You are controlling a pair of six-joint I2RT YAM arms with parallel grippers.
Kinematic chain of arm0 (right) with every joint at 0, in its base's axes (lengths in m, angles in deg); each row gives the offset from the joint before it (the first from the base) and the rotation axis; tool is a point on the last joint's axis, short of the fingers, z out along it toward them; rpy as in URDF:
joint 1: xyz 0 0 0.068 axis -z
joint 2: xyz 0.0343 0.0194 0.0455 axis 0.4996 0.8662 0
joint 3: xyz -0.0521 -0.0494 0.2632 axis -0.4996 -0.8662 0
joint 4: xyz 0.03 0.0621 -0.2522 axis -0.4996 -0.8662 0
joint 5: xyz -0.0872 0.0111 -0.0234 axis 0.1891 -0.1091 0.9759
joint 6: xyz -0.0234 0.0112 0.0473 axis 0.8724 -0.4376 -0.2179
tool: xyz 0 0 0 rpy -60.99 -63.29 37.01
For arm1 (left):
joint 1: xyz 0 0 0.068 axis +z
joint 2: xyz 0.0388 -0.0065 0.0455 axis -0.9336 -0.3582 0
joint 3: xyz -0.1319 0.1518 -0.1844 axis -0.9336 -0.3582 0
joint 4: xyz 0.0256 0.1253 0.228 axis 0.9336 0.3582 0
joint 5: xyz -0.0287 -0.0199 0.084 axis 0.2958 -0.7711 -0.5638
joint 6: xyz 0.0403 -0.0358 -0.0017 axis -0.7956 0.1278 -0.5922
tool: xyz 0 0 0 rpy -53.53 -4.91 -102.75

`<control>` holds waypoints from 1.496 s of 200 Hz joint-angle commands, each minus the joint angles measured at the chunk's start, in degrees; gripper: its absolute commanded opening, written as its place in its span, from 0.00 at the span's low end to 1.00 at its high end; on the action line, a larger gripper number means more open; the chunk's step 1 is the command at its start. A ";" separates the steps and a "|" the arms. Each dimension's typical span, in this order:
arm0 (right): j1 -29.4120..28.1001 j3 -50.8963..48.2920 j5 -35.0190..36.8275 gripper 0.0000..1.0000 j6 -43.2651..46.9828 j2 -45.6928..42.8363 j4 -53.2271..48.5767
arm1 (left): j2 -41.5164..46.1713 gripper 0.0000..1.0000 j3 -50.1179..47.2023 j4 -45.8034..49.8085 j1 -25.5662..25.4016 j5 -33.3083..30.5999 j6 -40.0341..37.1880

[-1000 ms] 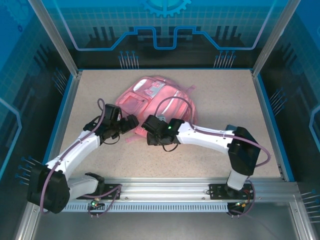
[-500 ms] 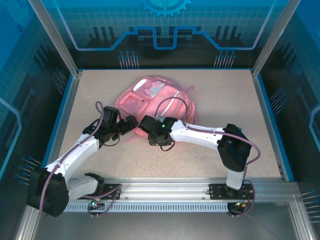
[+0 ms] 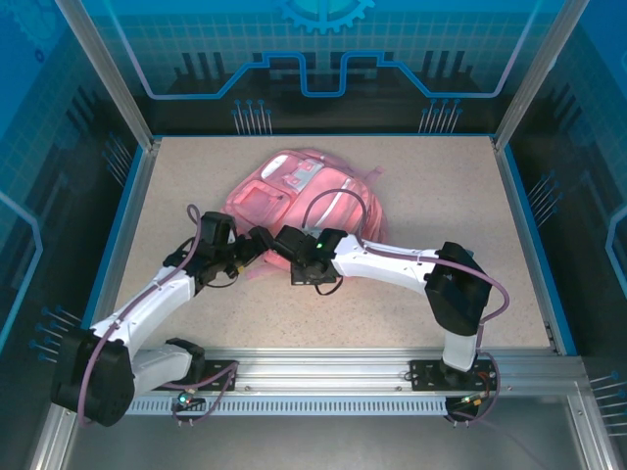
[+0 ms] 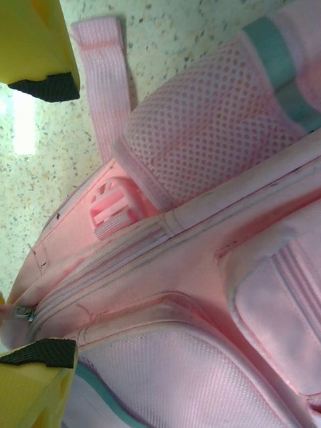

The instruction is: Pack the student bag

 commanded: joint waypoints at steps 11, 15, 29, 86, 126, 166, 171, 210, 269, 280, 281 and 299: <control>-0.41 -0.52 1.97 0.00 10.41 -3.64 2.26 | -0.04 0.91 -2.31 -7.50 -0.08 6.32 5.28; -0.50 -0.73 1.60 0.00 11.75 -4.10 3.09 | -0.34 0.90 -2.59 -8.50 -0.24 6.86 5.99; -0.74 -1.71 0.21 0.00 15.34 -6.06 5.55 | -2.15 0.88 -3.32 -12.38 -1.14 8.37 8.03; -0.87 -3.76 -3.83 0.00 18.50 -10.54 6.42 | -12.61 0.70 -3.69 -28.35 -4.52 9.07 15.04; -0.87 -4.24 0.31 0.00 17.18 -10.94 1.78 | -13.19 0.38 -4.50 -29.81 -4.62 2.67 16.81; -0.40 -4.87 8.52 0.00 15.50 -12.85 -4.67 | -12.46 0.15 -3.82 -25.27 -4.53 -1.20 14.46; -0.16 -5.26 9.55 0.00 15.15 -13.36 -5.46 | -12.33 0.13 -3.73 -24.61 -4.58 -1.53 14.19; 4.93 -11.48 14.37 0.00 16.74 -18.82 -7.42 | -11.17 0.07 -3.38 -21.44 -4.23 -2.42 11.48; 17.29 -15.97 7.95 0.00 31.56 -22.29 4.58 | -10.59 0.05 -0.68 -14.55 -1.81 -2.45 5.33; 17.52 -15.51 2.91 0.00 35.57 -21.70 7.72 | -10.45 0.06 -0.17 -13.08 -0.51 -2.41 3.51; 17.46 -15.48 2.51 0.00 35.87 -21.62 7.96 | -10.44 0.06 -0.09 -12.88 -0.39 -2.38 3.34; 16.68 -14.51 -6.24 0.00 39.52 -19.88 12.04 | -9.85 0.15 1.38 -8.66 2.21 -2.62 -0.20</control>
